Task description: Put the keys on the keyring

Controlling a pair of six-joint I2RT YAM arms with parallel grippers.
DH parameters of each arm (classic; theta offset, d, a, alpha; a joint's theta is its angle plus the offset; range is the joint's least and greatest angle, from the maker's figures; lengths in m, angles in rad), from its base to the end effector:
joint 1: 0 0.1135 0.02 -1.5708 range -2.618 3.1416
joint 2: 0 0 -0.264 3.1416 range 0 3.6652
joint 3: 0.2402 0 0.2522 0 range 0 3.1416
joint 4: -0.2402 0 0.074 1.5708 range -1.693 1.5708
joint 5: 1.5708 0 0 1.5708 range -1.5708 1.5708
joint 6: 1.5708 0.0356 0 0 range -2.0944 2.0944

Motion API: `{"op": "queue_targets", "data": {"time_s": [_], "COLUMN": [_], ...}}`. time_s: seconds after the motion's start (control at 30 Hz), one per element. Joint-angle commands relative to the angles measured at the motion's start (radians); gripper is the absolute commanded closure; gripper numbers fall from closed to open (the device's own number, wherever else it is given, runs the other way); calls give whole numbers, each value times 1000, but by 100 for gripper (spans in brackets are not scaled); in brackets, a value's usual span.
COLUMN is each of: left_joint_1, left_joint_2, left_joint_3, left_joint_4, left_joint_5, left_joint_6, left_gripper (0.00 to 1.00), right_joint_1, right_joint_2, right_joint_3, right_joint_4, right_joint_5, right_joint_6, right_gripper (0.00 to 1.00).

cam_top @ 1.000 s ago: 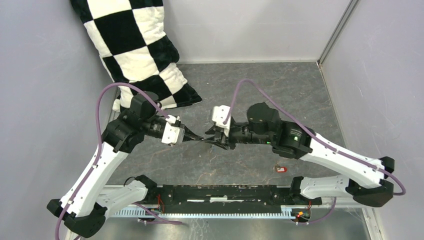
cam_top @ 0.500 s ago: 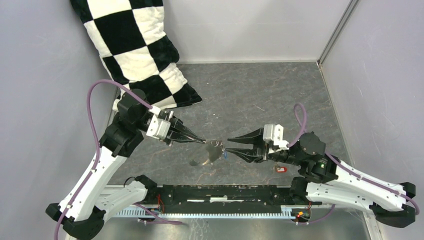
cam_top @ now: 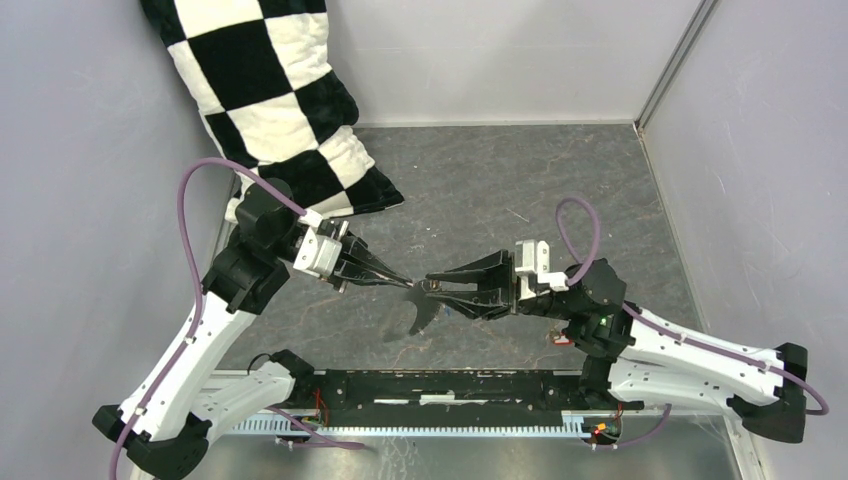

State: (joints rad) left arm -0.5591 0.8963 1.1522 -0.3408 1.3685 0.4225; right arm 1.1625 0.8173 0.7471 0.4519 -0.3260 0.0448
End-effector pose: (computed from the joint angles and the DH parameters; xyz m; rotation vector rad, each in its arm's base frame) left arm 0.1153 -0.1133 0.4329 1.5686 0.7327 -1.2144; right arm 0.0641 0.1770 0.3888 -0.9354 0.9132 1.2383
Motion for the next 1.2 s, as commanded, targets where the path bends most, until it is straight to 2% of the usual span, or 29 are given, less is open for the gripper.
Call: {"op": "queue_targets", "data": {"time_s": [0.0,0.33,0.4,0.5,0.6,0.63,0.7,0.73,0.8,0.93,1.07,1.17], "left_joint_1": [-8,-7,-7,-7,-8,-7,-7,-7,-8,-7,-7,-7], "left_joint_2": [-9,-19,-21,-29,-39,-41,-37,-32,-14,25,41,45], "left_joint_3": [3,-5,-7,-14,-31,-37,-30,-16,15,56,67,59], "left_joint_4": [42,43,43,41,32,22,-58,-124,-293,-440,-498,-502], "left_joint_5": [15,0,-2,-3,-32,-52,-125,-157,-212,-315,-386,-422], "left_joint_6": [-40,-27,-24,-26,-23,-24,35,101,224,327,390,414], "left_gripper": [98,98,98,98,98,96,70,64,60,53,53,56], "right_joint_1": [1,6,7,8,7,7,7,7,8,7,6,8], "right_joint_2": [34,89,96,99,101,106,122,128,139,161,211,249], "right_joint_3": [5,38,44,54,74,90,146,173,218,298,407,461], "right_joint_4": [122,120,114,99,68,32,-91,-160,-280,-495,-693,-776], "right_joint_5": [-15,-19,-16,1,7,13,34,45,67,110,137,142], "right_joint_6": [20,13,12,0,-4,-9,-27,-35,-58,-89,-115,-131], "right_gripper": [65,74,80,99,99,99,99,99,99,99,99,99]}}
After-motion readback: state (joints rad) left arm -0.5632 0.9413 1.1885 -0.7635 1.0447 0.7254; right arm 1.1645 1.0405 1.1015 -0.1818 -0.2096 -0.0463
